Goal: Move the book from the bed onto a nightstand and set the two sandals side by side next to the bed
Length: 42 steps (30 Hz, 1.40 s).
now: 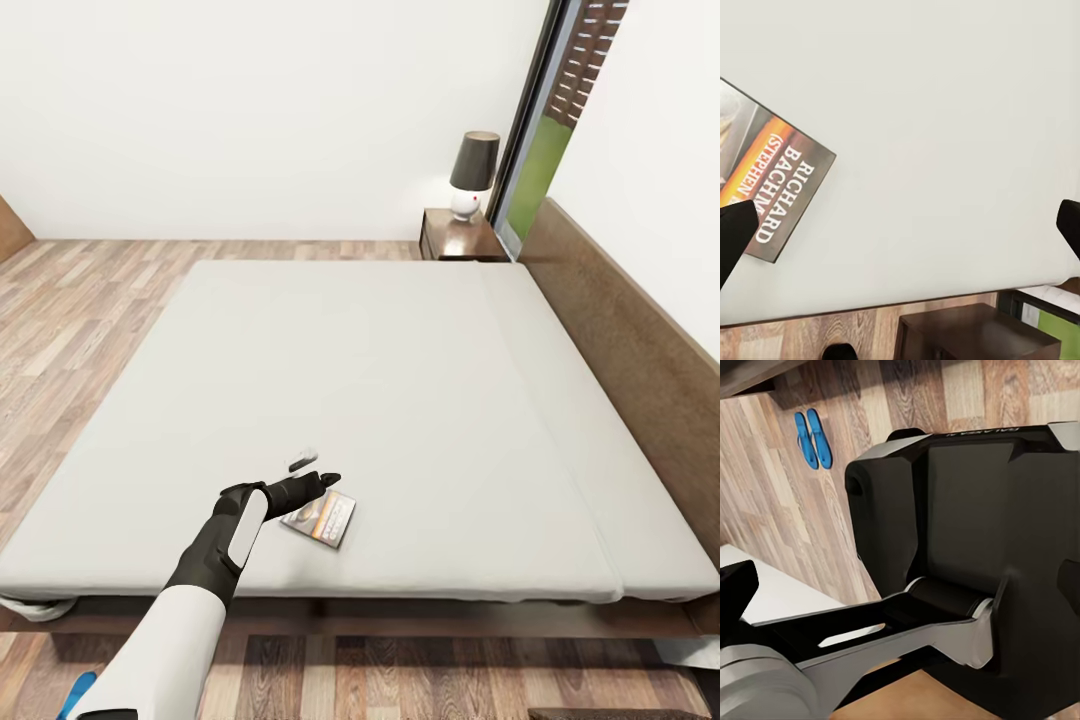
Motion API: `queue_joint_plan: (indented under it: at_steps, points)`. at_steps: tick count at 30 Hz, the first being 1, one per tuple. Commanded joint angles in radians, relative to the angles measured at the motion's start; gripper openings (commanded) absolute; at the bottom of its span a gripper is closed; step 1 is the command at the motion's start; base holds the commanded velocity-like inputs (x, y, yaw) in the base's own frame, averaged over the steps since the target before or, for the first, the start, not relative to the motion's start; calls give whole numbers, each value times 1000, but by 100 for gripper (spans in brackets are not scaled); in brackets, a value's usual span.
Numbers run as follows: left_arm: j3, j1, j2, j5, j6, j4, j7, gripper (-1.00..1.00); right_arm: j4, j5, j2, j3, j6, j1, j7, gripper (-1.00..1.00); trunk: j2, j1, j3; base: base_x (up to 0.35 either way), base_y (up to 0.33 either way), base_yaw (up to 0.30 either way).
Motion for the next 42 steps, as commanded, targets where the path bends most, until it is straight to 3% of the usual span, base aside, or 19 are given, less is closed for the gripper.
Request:
queue_joint_plan:
  at_steps: [1,12,42]
  points:
    - [5,-1,-1,0,7,0,-5,100,0,-5,0,-4,10,0,4,100,-1,0,-3,0,0,-4]
    - [7,-1,1,2,7,0,-33,100,0,-4,0,-5,10,0,2,100,-1,0,-17,2,0,0]
    - [5,-1,0,2,6,-1,-47,100,0,-5,0,-5,10,0,2,100,-1,0,-18,97,0,0]
